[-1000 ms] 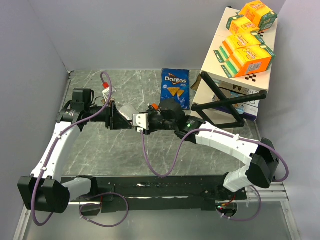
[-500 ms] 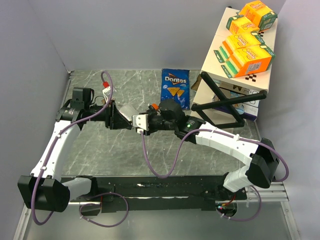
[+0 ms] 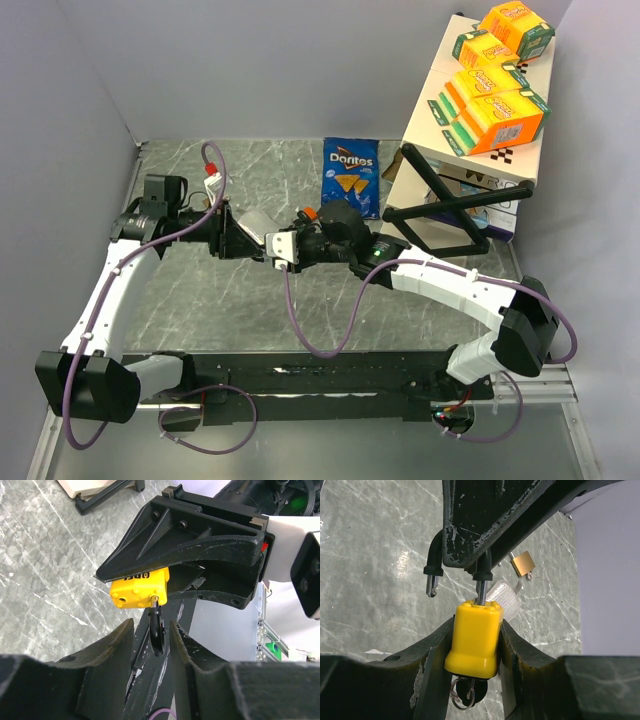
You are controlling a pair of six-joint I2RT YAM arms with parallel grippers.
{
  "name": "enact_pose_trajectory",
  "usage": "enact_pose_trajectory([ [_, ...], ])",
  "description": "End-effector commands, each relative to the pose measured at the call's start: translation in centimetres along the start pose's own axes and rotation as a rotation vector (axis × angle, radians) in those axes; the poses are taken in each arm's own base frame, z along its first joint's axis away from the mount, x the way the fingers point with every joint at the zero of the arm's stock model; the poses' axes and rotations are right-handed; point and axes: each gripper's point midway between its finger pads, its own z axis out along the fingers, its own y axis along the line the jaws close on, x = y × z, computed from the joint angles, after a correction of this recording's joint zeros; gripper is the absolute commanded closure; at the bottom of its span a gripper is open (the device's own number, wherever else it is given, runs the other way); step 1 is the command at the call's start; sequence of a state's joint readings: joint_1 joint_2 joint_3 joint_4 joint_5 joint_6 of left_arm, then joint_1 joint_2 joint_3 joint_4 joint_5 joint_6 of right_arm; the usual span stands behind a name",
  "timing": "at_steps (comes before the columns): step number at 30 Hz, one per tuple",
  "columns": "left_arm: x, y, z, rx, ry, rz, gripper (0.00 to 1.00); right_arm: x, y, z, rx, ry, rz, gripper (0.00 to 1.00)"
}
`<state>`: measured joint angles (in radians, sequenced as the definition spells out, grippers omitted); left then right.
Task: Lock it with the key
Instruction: Lock the lock.
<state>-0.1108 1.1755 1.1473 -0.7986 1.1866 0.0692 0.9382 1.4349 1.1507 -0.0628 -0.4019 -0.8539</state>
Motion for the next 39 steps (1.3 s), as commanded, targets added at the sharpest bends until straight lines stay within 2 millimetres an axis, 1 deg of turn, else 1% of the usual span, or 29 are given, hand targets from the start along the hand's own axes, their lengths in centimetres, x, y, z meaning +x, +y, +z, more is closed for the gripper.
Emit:
enact_pose_trajectory([
  [1,-1.0,-0.4,-0.3,-0.001,-0.01,0.06,0.61,-4.5,-2.7,-2.0,0.097,-0.118,-0.069,1.0],
  [8,-0.6,-0.2,-0.2,-0.001,-0.009,0.048,0.61,-4.7,-3.0,-1.8,0.102,-0.125,-0.067,1.0],
  [10,-0.6,-0.1,-0.2,-0.006,-0.013,0.046,0.63,-4.7,-2.9,-1.8,0.101,-0.124,-0.067,1.0],
  [12,-0.6,-0.1,-0.2,-0.005,-0.017,0.05,0.69,-4.7,-3.0,-1.9,0.102,-0.126,-0.064,1.0],
  [13,-0.7,-0.2,-0.2,-0.005,-0.018,0.054,0.76,-4.8,-3.0,-1.9,0.101,-0.129,-0.063,1.0],
  [18,-0.7,-0.2,-0.3,-0.008,-0.017,0.067,0.83,-5.0,-3.1,-2.0,0.093,-0.131,-0.034,1.0],
  [19,-0.7,-0.3,-0.3,-0.003,-0.016,0.068,0.91,-5.3,-3.3,-2.0,0.096,-0.137,-0.031,1.0],
  [20,-0.7,-0.4,-0.3,0.0,-0.013,0.071,0.95,-5.5,-3.5,-2.1,0.099,-0.141,-0.021,1.0],
  [21,-0.7,-0.5,-0.3,0.005,-0.012,0.068,0.99,-4.9,-2.4,-2.0,0.054,-0.118,0.022,1.0],
  [22,-1.0,-0.4,-0.4,0.0,-0.017,0.074,0.99,-5.4,-2.7,-2.1,0.041,-0.124,0.039,0.84],
  [23,-1.2,-0.7,-0.5,0.003,-0.024,0.079,0.99,-5.4,-2.3,-2.1,0.008,-0.117,0.063,0.72],
  [24,-2.1,-0.8,-0.6,0.002,-0.046,0.114,0.99,-6.0,-1.7,-2.6,-0.048,-0.126,0.111,0.6],
  [25,-2.5,-1.0,-0.7,0.004,-0.06,0.108,0.99,-5.6,-1.4,-2.6,-0.082,-0.116,0.149,0.35],
  [27,-4.2,-1.5,-1.4,0.003,-0.12,0.183,0.99,-6.0,-1.2,-3.2,-0.134,-0.124,0.246,0.16],
  [28,-4.6,-1.9,-1.6,0.014,-0.137,0.154,0.99,-5.9,-1.3,-3.4,-0.158,-0.134,0.29,0.02],
  [30,-5.1,-2.5,-2.2,0.021,-0.167,0.197,0.99,-6.0,-1.7,-3.7,-0.183,-0.14,0.383,0.0],
  [31,-5.5,-2.9,-2.3,0.026,-0.179,0.237,0.99,-6.0,-1.4,-4.0,-0.21,-0.139,0.422,0.0],
  [32,-5.5,-3.5,-2.5,0.03,-0.189,0.268,0.99,-5.6,-1.8,-4.3,-0.211,-0.132,0.47,0.0],
  [34,-6.0,-4.1,-2.7,0.031,-0.215,0.327,0.99,-5.9,-2.3,-4.8,-0.216,-0.149,0.51,0.0],
  [35,-6.1,-4.7,-2.9,0.035,-0.224,0.355,0.99,-5.6,-2.6,-5.2,-0.209,-0.148,0.532,0.0],
  [39,-6.3,-5.6,-3.1,0.051,-0.232,0.427,0.99,-6.3,-2.4,-6.0,-0.223,-0.176,0.505,0.0],
])
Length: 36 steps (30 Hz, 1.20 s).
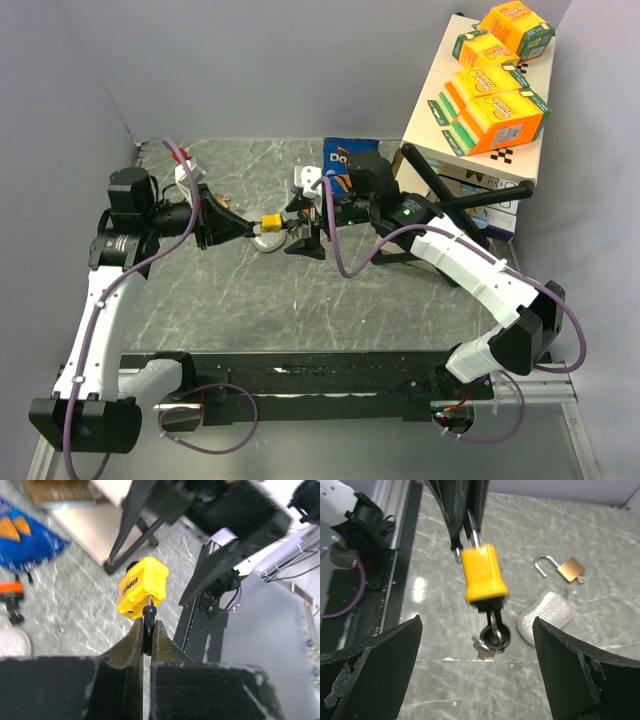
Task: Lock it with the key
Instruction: Lock the lock.
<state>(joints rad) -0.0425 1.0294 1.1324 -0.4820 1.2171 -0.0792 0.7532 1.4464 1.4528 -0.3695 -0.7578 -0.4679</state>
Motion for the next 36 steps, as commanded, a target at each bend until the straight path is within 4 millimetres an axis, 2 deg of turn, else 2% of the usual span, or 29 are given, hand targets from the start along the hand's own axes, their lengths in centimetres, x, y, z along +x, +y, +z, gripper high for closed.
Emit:
enact_pose_trajectory([
  [1,-2.1,-2.4,-0.4,0.095,-0.049,0.2,0.99,-1.1,1.8,-0.5,-0.092,-0.036,0.052,0.0],
  [4,-1.8,-2.7,-0.4,0.106,-0.034,0.282,0.99,-1.6,1.7,-0.5,-0.09,-0.047,0.048,0.0],
  [11,-1.5,-3.2,-0.2,0.073,-0.021,0.349,0.99,-2.5,2.0,-0.3,-0.123,-0.079,0.012,0.0],
  [14,-1.9,-3.4,-0.2,0.052,-0.05,0.374,0.99,-2.0,2.0,-0.1,-0.137,-0.056,0.014,0.01],
  [18,-2.1,-4.0,-0.2,0.052,-0.072,0.392,0.99,-1.4,1.9,0.4,-0.158,-0.031,0.033,0.09],
  [22,-1.7,-4.1,0.0,0.058,-0.062,0.397,0.99,-1.9,1.5,0.8,-0.156,-0.043,0.03,0.15],
  [29,-1.6,-4.0,0.1,0.054,-0.053,0.404,0.99,-2.5,1.5,1.2,-0.175,-0.066,0.039,0.33],
  [36,-1.0,-3.6,0.2,0.049,-0.039,0.395,0.99,-2.4,1.7,1.2,-0.187,-0.069,0.046,0.41],
])
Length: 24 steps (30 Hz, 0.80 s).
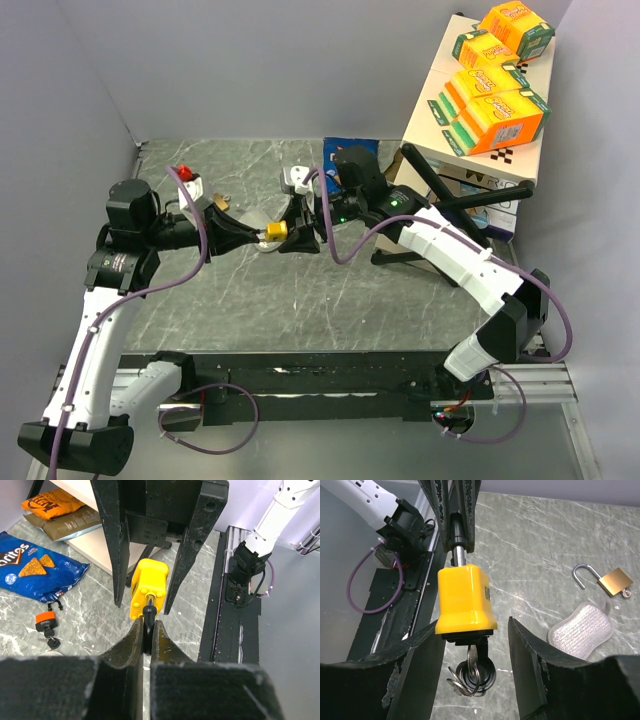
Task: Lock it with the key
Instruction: Lock the lock.
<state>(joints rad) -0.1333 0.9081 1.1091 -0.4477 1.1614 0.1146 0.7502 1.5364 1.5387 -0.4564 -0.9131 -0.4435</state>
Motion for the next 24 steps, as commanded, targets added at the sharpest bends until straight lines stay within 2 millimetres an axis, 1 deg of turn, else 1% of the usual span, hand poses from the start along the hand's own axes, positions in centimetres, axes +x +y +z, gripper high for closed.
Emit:
enact_pose_trajectory([
  [1,-0.6,-0.3,0.0,0.016,-0.015,0.067,0.99,-2.5,0.2,0.0,-0.026,-0.059,-0.048,0.41],
  [5,-0.3,-0.3,0.1,0.024,-0.005,0.056,0.99,-2.5,0.2,0.2,-0.022,-0.059,-0.048,0.39],
  [10,-0.4,-0.4,0.1,0.026,-0.007,0.047,0.99,-2.2,-0.3,0.5,-0.001,-0.048,-0.051,0.39],
  [12,-0.3,-0.3,0.1,0.022,-0.009,0.044,0.99,-2.3,-0.4,0.6,0.001,-0.049,-0.054,0.39],
  [15,-0.4,-0.4,0.2,0.025,-0.01,0.03,0.99,-2.5,-0.4,0.8,-0.002,-0.048,-0.057,0.42],
  [17,-0.2,-0.4,0.2,0.022,-0.009,0.022,0.99,-2.3,-0.3,0.9,-0.009,-0.042,-0.049,0.46],
  [18,-0.2,-0.4,0.2,0.017,-0.009,0.024,0.99,-2.4,-0.3,0.9,-0.01,-0.043,-0.048,0.51],
  [20,0.1,-0.1,0.2,0.001,-0.003,0.016,0.99,-2.3,-0.1,0.9,-0.023,-0.042,-0.036,0.56],
  [21,0.2,-0.1,0.2,-0.003,0.002,0.016,0.99,-2.5,0.0,0.9,-0.029,-0.046,-0.037,0.61],
  [23,0.8,0.2,0.0,-0.018,0.027,0.021,0.99,-2.7,0.4,0.9,-0.05,-0.051,-0.026,0.69],
  [24,1.1,0.4,0.0,-0.025,0.037,0.023,0.95,-2.7,0.5,1.0,-0.059,-0.05,-0.019,0.77],
])
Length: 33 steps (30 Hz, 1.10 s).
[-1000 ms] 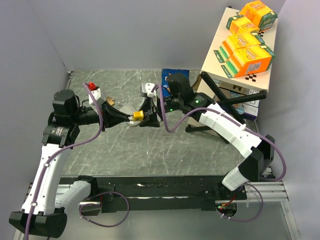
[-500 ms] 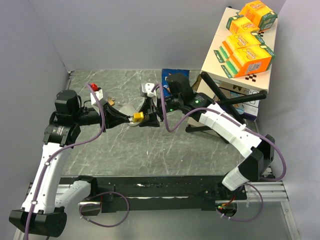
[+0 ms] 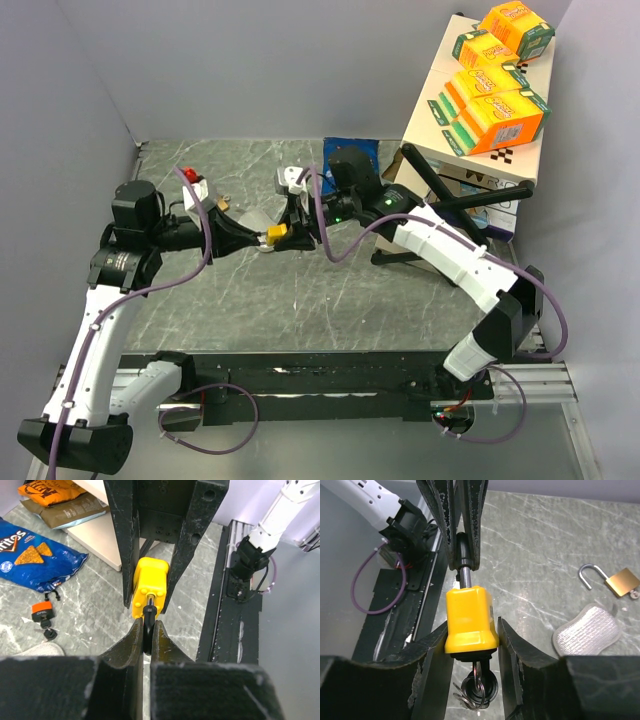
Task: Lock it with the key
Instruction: Lock the lock.
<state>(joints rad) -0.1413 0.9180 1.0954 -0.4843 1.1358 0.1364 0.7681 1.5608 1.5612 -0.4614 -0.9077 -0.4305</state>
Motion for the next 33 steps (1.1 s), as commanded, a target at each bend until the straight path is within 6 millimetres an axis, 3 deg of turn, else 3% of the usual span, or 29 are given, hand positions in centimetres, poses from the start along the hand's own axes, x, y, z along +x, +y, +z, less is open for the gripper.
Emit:
enact_pose_trajectory([
  [1,0.0,0.1,-0.2,-0.017,0.015,0.078,0.92,-2.6,0.4,0.1,-0.049,-0.055,-0.026,0.82],
  [2,0.4,0.1,-0.3,-0.021,0.033,0.066,0.88,-2.8,0.6,0.1,-0.061,-0.055,-0.019,0.87],
  [3,0.6,0.3,-0.4,-0.031,0.042,0.071,0.77,-2.6,0.6,0.2,-0.064,-0.051,-0.008,0.98],
  [6,1.5,0.5,-0.6,-0.039,0.086,0.087,0.66,-2.7,0.4,0.1,-0.06,-0.047,0.007,1.0],
  [10,2.7,0.6,-1.1,-0.045,0.148,0.117,0.58,-2.7,0.5,0.0,-0.057,-0.042,0.018,1.0],
  [33,1.4,0.0,-0.4,-0.003,0.087,0.121,0.73,-1.9,0.5,0.4,-0.047,-0.005,0.049,1.0],
])
